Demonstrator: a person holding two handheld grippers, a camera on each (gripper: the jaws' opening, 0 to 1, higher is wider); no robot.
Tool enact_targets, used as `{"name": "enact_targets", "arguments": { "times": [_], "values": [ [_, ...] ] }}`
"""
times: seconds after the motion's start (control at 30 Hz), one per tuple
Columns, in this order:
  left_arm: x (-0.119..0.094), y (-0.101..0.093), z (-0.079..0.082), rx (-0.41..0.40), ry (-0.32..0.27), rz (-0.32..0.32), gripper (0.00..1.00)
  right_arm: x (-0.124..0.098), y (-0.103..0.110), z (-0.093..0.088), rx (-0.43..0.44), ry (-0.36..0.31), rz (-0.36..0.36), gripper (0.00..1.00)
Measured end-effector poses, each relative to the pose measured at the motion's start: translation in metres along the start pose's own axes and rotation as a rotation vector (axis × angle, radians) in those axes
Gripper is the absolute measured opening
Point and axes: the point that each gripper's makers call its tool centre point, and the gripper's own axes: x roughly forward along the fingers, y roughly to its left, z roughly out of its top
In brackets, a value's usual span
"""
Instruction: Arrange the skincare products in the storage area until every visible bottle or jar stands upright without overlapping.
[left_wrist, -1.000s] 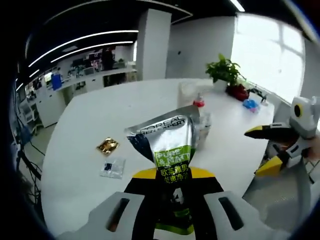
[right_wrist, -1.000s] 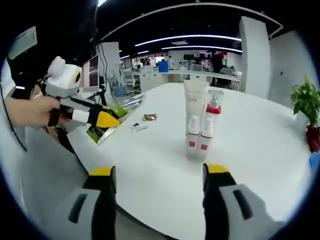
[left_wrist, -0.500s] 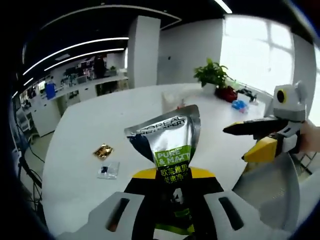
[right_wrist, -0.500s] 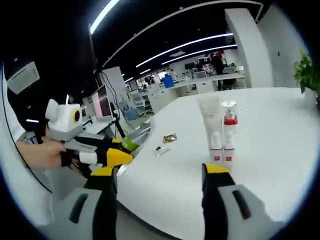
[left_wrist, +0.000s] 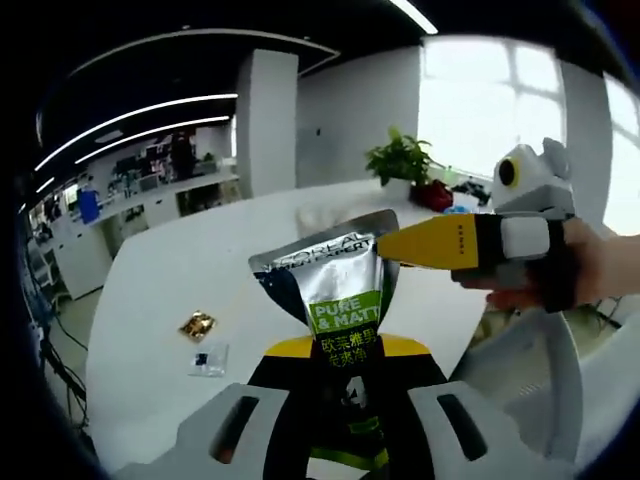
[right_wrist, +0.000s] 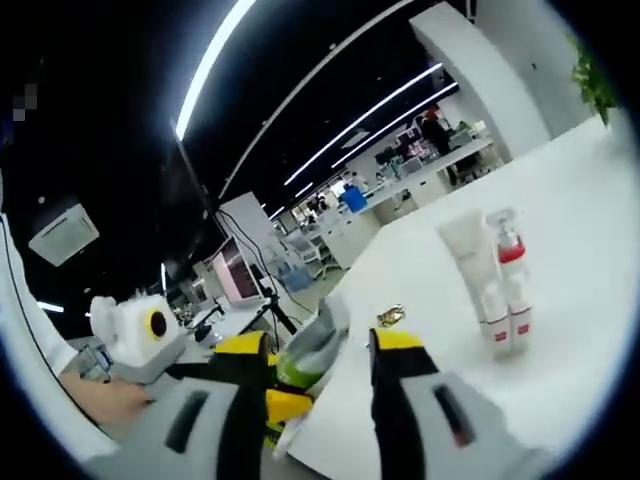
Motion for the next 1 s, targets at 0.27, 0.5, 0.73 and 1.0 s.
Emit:
{"name": "enact_targets", "arguments": {
  "times": [0.27, 0.5, 0.73, 1.0],
  "values": [
    [-0.002, -0.006, 0.003, 0.054, -0.015, -0.002, 0.19, 0.0, -0.004, 0.005, 0.086, -0.059, -0.016, 0.14],
    [-0.001, -0.009, 0.003, 0.039, -0.015, -0.017, 0.25, -0.003, -0.002, 0.009, 0.108, -0.075, -0.004, 0.07],
    [0.001, -0.007, 0.008, 0.036, -0.039, -0.027, 0.25, -0.008, -0.002, 0.003, 0.076, -0.035, 0.01, 0.01],
    [0.001, -0.009, 0.003, 0.009, -0.028, -0.055, 0.41, -0.014, 0.001, 0.016, 0.134, -0.052, 0.043, 0.01]
  ]
}}
